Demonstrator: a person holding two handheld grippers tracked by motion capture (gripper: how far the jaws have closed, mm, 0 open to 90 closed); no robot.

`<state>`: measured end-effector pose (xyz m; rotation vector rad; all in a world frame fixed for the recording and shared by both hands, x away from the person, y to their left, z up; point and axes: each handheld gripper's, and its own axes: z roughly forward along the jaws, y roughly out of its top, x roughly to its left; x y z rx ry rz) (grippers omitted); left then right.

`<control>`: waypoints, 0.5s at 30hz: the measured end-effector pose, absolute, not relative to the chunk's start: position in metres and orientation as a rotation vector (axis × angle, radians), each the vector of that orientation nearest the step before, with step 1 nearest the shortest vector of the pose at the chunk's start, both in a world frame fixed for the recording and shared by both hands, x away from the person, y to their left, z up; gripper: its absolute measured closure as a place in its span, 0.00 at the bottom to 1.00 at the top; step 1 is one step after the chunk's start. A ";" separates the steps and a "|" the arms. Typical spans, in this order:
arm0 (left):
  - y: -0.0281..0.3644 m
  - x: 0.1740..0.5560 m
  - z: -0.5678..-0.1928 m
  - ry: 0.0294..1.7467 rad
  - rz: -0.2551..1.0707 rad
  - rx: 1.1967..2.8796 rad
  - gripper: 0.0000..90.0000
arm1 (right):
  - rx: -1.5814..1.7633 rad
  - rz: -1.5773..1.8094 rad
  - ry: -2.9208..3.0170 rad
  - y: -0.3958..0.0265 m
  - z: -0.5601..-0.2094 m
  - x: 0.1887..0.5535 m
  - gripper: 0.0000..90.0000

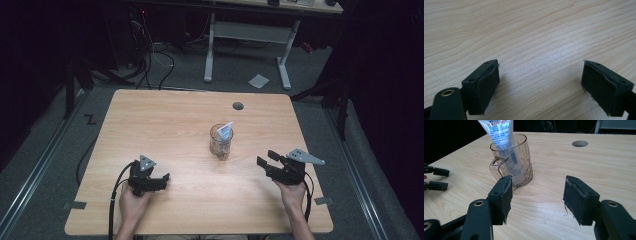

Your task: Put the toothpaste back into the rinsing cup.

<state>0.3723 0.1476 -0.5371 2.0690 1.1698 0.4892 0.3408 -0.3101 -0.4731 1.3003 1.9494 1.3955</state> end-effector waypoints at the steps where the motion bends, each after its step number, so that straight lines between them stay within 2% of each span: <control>1: 0.148 0.372 -0.537 1.170 0.489 2.069 0.17 | 1.304 1.393 1.949 -0.310 -0.474 0.340 0.44; 15: 0.148 0.372 -0.537 1.169 0.489 2.071 0.17 | 1.339 1.336 1.977 -0.310 -0.491 0.338 0.42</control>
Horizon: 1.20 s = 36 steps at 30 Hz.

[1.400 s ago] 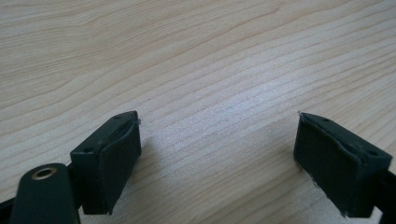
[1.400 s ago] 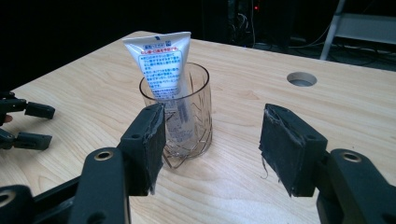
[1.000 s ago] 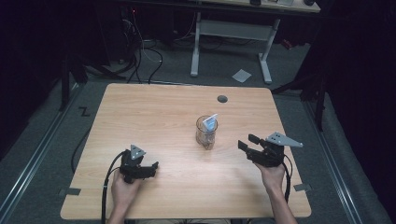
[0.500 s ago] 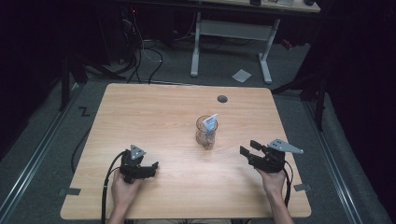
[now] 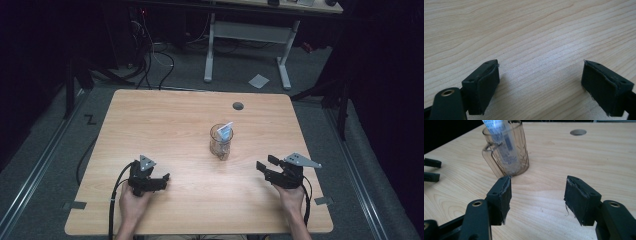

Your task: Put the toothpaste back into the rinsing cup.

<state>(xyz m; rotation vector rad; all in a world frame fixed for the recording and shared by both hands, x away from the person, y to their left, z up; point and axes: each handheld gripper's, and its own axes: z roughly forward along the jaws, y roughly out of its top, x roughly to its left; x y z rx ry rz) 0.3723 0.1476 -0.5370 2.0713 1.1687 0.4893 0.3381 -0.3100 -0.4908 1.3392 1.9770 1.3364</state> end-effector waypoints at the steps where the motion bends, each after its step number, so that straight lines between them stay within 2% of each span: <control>1: 0.148 0.372 -0.537 1.169 0.489 2.072 0.17 | 1.346 1.331 1.979 -0.310 -0.493 0.338 0.42; 36: 0.148 0.372 -0.537 1.169 0.490 2.071 0.17 | 1.449 1.045 2.047 -0.303 -0.529 0.351 0.42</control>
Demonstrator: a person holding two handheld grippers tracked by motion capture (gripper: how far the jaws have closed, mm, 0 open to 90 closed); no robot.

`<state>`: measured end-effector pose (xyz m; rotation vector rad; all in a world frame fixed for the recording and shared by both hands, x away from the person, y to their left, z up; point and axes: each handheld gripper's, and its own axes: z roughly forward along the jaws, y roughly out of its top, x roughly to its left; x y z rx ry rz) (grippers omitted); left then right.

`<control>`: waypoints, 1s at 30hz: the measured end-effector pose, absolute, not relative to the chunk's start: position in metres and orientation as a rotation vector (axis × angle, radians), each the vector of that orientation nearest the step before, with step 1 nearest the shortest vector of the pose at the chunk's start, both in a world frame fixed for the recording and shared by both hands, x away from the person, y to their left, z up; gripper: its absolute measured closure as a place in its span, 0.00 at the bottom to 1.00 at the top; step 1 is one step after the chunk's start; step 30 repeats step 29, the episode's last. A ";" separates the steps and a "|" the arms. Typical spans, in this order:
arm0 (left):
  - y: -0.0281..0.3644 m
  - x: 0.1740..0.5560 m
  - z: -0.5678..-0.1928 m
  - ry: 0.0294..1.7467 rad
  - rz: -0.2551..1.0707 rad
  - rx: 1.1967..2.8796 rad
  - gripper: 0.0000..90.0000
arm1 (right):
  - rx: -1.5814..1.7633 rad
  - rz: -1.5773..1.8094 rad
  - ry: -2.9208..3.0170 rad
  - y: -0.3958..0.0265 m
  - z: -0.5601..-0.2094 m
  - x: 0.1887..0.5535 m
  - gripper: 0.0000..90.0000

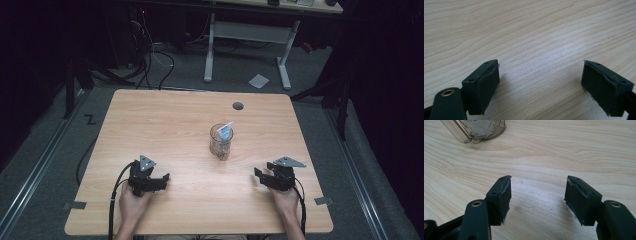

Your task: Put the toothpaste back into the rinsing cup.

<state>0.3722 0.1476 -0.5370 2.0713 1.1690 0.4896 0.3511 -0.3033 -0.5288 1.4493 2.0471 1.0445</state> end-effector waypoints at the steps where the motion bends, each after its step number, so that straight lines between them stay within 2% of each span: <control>1: 0.148 0.372 -0.537 1.169 0.490 2.071 0.17 | 1.444 1.033 2.049 -0.303 -0.529 0.351 0.42; 14: 0.148 0.372 -0.537 1.169 0.489 2.071 0.17 | 1.414 0.883 2.094 -0.295 -0.531 0.356 0.37; 30: 0.148 0.372 -0.537 1.169 0.489 2.071 0.17 | 1.432 0.878 2.085 -0.295 -0.531 0.354 0.36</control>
